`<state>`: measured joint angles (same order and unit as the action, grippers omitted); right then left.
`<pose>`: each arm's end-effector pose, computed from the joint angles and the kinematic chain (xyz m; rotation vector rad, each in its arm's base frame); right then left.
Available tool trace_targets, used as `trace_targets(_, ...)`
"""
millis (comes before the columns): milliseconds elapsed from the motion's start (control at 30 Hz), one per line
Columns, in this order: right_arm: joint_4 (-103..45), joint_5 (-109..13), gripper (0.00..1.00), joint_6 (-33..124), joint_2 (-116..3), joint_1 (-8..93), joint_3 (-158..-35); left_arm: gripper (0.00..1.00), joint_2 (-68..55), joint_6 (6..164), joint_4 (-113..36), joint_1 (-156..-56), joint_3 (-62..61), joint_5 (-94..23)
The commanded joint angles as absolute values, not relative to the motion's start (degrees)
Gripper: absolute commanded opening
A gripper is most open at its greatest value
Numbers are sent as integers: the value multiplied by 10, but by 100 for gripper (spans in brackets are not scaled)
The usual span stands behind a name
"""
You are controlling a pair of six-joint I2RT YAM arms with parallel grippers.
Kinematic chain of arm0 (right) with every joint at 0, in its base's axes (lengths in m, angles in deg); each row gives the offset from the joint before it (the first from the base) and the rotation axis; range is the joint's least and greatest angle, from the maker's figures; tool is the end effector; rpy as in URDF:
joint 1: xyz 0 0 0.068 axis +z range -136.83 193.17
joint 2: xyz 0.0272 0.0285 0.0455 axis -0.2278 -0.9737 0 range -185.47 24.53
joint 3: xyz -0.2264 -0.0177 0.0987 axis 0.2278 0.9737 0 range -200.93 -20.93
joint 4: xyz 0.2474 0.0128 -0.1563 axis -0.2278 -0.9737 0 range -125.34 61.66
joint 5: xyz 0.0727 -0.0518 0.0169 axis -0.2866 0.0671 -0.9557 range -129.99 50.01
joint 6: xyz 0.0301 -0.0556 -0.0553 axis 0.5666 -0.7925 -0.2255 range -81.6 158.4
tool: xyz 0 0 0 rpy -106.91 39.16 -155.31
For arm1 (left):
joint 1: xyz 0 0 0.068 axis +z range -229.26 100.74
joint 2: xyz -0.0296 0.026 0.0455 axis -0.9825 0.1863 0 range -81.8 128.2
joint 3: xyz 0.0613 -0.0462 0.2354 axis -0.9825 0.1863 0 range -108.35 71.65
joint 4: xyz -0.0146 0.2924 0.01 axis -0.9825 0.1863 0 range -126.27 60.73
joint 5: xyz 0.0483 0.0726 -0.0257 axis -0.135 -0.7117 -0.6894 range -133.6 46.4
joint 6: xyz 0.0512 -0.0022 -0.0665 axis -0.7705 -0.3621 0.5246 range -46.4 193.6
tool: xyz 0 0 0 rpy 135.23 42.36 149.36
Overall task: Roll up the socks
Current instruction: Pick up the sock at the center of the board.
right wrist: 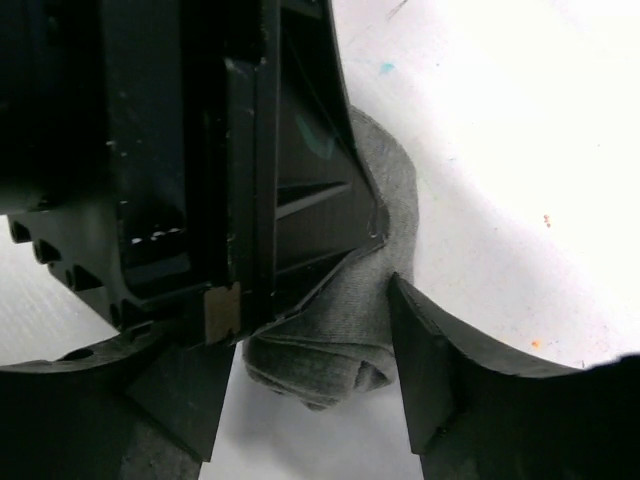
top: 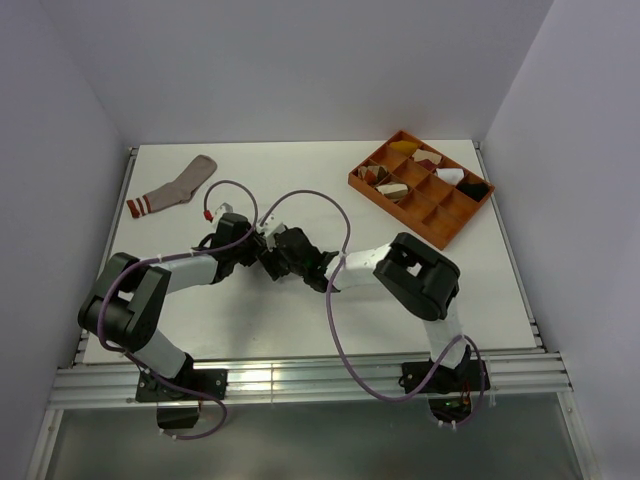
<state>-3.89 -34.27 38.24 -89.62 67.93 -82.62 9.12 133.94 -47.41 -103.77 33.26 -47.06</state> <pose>0.2738 0.3751 0.0773 -0.9089 1.8851 0.4836 0.3215 -0.1417 0.0694 -0.7667 2.2655 -0.6752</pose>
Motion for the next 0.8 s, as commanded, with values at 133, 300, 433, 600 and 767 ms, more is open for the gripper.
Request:
trace_targets(133, -25, -316, 52, 383, -932, 685, -832, 24, 95, 1343, -460, -1045, 327, -441)
trace_targets(300, -43, -324, 51, 402, -932, 685, -830, 25, 86, 1347, -462, -1045, 331, -426)
trace_targets(433, -54, -323, 54, 418, -919, 688, -818, 25, 85, 1348, -459, -1045, 325, -420)
trace_targets(600, -62, -316, 56, 425, -912, 698, -803, 25, 81, 1353, -455, -1045, 324, -411)
trace_targets(767, -65, -312, 58, 426, -912, 706, -797, 25, 80, 1364, -451, -1045, 328, -398)
